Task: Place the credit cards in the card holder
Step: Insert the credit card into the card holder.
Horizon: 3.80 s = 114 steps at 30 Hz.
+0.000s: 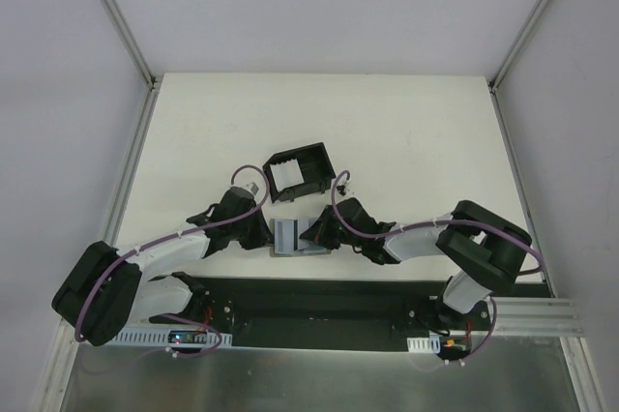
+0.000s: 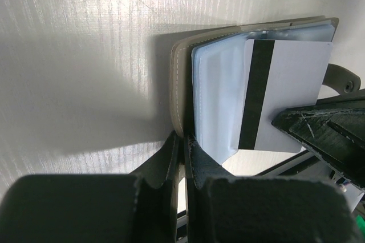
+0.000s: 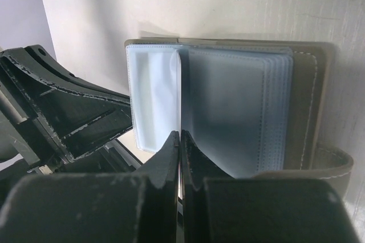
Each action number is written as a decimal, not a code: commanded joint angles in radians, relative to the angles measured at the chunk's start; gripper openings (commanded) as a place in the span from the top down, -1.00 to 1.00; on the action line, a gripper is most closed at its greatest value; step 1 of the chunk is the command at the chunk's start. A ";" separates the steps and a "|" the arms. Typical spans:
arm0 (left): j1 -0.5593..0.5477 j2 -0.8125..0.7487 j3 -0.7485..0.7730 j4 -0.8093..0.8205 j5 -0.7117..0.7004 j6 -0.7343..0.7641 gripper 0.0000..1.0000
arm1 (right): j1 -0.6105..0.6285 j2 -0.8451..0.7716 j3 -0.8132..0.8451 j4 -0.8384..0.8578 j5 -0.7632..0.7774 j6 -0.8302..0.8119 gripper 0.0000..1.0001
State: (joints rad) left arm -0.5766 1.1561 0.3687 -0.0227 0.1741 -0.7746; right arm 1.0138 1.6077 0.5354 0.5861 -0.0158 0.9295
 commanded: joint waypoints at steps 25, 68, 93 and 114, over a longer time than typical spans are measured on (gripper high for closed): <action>-0.005 0.048 -0.014 -0.108 -0.079 0.038 1.00 | -0.038 0.112 0.031 0.047 -0.219 0.043 0.99; -0.005 -0.015 -0.045 -0.109 -0.056 0.035 1.00 | 0.036 0.053 0.376 -0.591 -0.007 -0.320 -0.20; -0.005 -0.021 -0.047 -0.109 -0.055 0.035 1.00 | 0.040 0.107 0.432 -0.525 -0.061 -0.345 -0.17; -0.005 -0.022 -0.054 -0.108 -0.061 0.035 1.00 | 0.046 0.123 0.433 -0.423 -0.072 -0.399 -0.10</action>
State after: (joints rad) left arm -0.5766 1.1240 0.3546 -0.0315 0.1726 -0.7700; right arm 1.0542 1.7363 0.9451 0.1364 -0.0944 0.5594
